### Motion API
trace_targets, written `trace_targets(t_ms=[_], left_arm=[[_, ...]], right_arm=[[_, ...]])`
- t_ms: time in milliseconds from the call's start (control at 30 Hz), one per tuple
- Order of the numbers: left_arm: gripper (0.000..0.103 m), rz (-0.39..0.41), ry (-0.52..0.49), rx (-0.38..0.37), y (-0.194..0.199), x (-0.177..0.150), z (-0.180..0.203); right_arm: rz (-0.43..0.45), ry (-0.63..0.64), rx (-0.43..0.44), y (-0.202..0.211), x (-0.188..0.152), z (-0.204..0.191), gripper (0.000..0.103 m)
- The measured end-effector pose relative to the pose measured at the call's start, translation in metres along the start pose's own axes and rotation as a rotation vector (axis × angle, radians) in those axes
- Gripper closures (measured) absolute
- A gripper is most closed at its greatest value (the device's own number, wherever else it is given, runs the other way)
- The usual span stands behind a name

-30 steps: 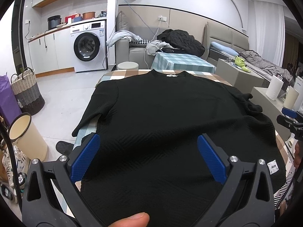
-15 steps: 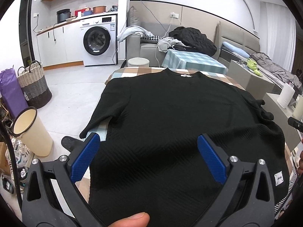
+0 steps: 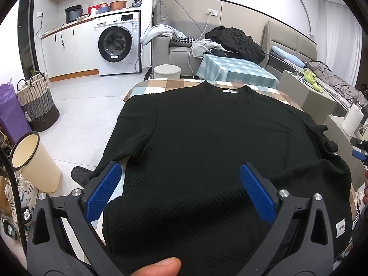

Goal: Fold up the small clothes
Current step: 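Grasp the sweater's side edge and sleeve with the right tool, then fold the held side over toward the sweater's middle, open right tool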

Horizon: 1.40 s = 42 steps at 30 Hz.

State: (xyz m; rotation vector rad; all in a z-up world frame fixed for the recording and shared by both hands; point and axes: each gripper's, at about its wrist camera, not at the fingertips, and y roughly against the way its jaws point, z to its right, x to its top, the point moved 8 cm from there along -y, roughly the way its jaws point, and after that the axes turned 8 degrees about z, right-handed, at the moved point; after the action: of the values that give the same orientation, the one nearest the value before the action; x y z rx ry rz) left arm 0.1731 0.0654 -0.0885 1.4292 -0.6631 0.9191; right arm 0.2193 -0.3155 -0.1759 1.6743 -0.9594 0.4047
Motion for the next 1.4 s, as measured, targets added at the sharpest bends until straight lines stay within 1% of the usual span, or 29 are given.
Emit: trace_targets(t_ms=[33, 67, 133, 300, 433, 500, 733, 767, 900, 1000, 1200, 1233, 1267, 1300, 1367, 1400], left_arm=[[0.001, -0.004, 0.002, 0.005, -0.003, 0.002, 0.000], [0.001, -0.011, 0.005, 0.010, -0.009, 0.002, -0.001], [0.001, -0.029, 0.003, 0.022, -0.018, 0.000, -0.001], [0.001, -0.050, -0.004, 0.053, -0.034, 0.002, 0.004], [0.001, -0.047, -0.006, 0.043, -0.040, 0.006, 0.008], [0.001, -0.050, -0.008, 0.038, -0.043, 0.007, 0.010], [0.001, -0.068, -0.009, 0.034, -0.055, 0.005, 0.015], [0.001, -0.069, -0.012, 0.035, -0.058, 0.006, 0.015], [0.001, -0.074, -0.007, 0.034, -0.060, 0.004, 0.017], [0.001, -0.071, -0.018, 0.036, -0.063, 0.004, 0.020], [0.001, -0.063, -0.031, 0.036, -0.058, 0.003, 0.021], [0.001, -0.062, -0.034, 0.037, -0.058, 0.004, 0.022], [0.001, -0.061, -0.036, 0.037, -0.058, 0.004, 0.022], [0.001, -0.061, -0.036, 0.035, -0.055, 0.004, 0.022], [0.001, -0.060, -0.037, 0.034, -0.055, 0.004, 0.023], [0.001, -0.059, -0.038, 0.033, -0.055, 0.004, 0.023]], right_arm=[[-0.011, -0.020, 0.000, -0.006, 0.002, 0.004, 0.009], [-0.019, -0.038, -0.003, -0.010, 0.003, 0.008, 0.012], [-0.046, -0.071, -0.020, -0.018, 0.004, 0.016, 0.014], [-0.038, -0.082, -0.051, -0.029, 0.015, 0.032, 0.014], [-0.062, -0.107, -0.083, -0.044, 0.018, 0.044, 0.014], [-0.075, -0.139, -0.095, -0.054, 0.020, 0.049, 0.014], [-0.095, -0.221, -0.113, -0.077, 0.024, 0.064, 0.014], [-0.096, -0.227, -0.118, -0.080, 0.024, 0.066, 0.016], [-0.105, -0.218, -0.144, -0.089, 0.024, 0.068, 0.018], [-0.109, -0.165, -0.169, -0.095, 0.025, 0.063, 0.020], [-0.119, -0.183, -0.175, -0.106, 0.029, 0.065, 0.028], [-0.120, -0.181, -0.180, -0.107, 0.030, 0.066, 0.033], [-0.123, -0.178, -0.184, -0.108, 0.030, 0.067, 0.042], [-0.127, -0.177, -0.190, -0.109, 0.030, 0.069, 0.049], [-0.129, -0.177, -0.204, -0.110, 0.030, 0.073, 0.080], [-0.119, -0.185, -0.208, -0.107, 0.030, 0.075, 0.086]])
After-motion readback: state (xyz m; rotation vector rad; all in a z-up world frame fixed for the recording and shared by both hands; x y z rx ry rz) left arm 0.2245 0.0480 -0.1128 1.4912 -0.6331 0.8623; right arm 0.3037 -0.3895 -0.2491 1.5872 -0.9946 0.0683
